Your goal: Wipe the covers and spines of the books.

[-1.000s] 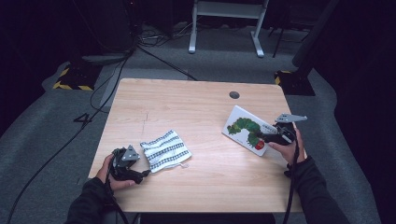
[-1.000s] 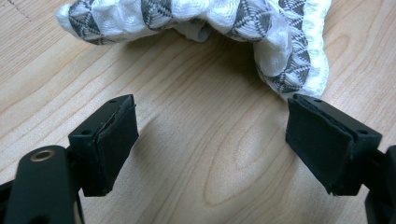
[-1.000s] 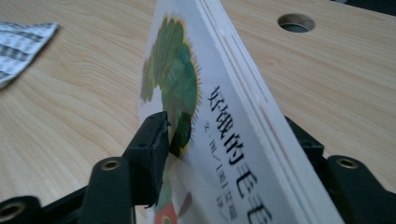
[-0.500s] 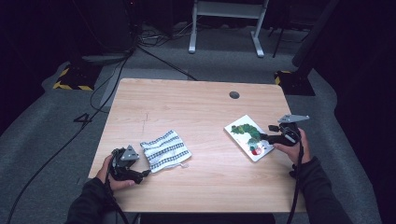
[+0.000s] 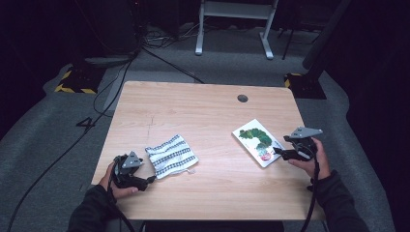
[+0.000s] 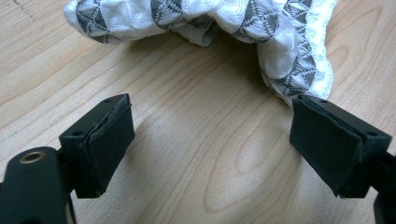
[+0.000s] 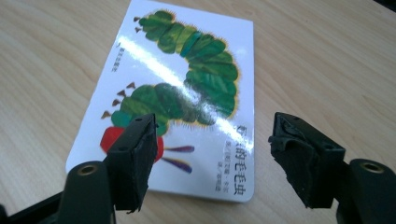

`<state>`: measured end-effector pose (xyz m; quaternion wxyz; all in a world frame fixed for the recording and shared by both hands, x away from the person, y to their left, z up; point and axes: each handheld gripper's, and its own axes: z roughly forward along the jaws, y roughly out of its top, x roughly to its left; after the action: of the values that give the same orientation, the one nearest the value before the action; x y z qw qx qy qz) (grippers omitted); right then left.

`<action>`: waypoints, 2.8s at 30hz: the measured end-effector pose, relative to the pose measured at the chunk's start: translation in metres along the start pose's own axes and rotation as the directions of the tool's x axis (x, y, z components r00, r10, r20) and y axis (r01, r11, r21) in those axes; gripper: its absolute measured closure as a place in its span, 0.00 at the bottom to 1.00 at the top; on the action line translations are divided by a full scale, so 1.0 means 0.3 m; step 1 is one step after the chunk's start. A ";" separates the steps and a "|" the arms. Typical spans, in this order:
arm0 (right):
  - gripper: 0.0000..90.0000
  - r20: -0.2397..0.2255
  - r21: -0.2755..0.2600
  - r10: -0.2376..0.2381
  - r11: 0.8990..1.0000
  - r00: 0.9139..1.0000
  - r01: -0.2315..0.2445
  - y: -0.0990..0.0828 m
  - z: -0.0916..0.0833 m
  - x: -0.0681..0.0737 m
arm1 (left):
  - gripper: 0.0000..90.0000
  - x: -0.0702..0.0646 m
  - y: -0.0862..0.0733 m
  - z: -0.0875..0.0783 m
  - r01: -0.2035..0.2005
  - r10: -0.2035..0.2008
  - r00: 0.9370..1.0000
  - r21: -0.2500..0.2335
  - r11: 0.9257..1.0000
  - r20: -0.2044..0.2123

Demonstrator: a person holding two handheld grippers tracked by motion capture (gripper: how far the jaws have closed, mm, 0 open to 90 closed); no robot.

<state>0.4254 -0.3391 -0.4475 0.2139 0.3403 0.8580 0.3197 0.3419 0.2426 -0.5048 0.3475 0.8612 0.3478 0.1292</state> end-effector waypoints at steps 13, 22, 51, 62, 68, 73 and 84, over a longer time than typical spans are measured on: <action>0.35 0.042 0.043 -0.101 0.994 0.994 0.099 -0.092 -0.060 0.056 | 0.16 -0.001 0.000 0.000 0.002 -0.002 1.000 0.000 1.000 -0.003; 0.34 0.050 0.024 -0.020 1.000 0.999 0.019 -0.208 -0.093 0.045 | 0.16 -0.001 0.000 0.000 0.001 -0.001 1.000 0.001 1.000 -0.003; 0.22 0.024 -0.044 0.234 0.972 0.972 -0.233 -0.389 -0.117 0.003 | 0.16 0.000 0.000 0.000 0.002 -0.002 1.000 0.000 1.000 -0.005; 0.22 0.031 -0.045 0.239 0.970 0.970 -0.238 -0.389 -0.116 0.003 | 0.16 0.004 0.005 0.004 0.001 -0.001 1.000 0.002 1.000 -0.003; 0.22 0.033 -0.045 0.241 0.970 0.970 -0.240 -0.388 -0.116 0.003 | 0.16 0.005 0.005 0.004 0.001 -0.001 1.000 0.002 1.000 -0.004; 0.22 0.033 -0.044 0.240 0.970 0.970 -0.239 -0.388 -0.115 0.002 | 0.16 0.004 0.005 0.004 0.002 -0.002 1.000 0.002 1.000 -0.003; 0.22 0.036 -0.045 0.244 0.969 0.969 -0.242 -0.387 -0.114 0.000 | 0.16 0.005 0.005 0.004 0.001 -0.001 1.000 0.002 1.000 -0.004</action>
<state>0.3534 -0.4184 -0.5040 0.1974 0.4449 0.7988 0.3536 0.3443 0.2420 -0.5047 0.3463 0.8610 0.3491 0.1302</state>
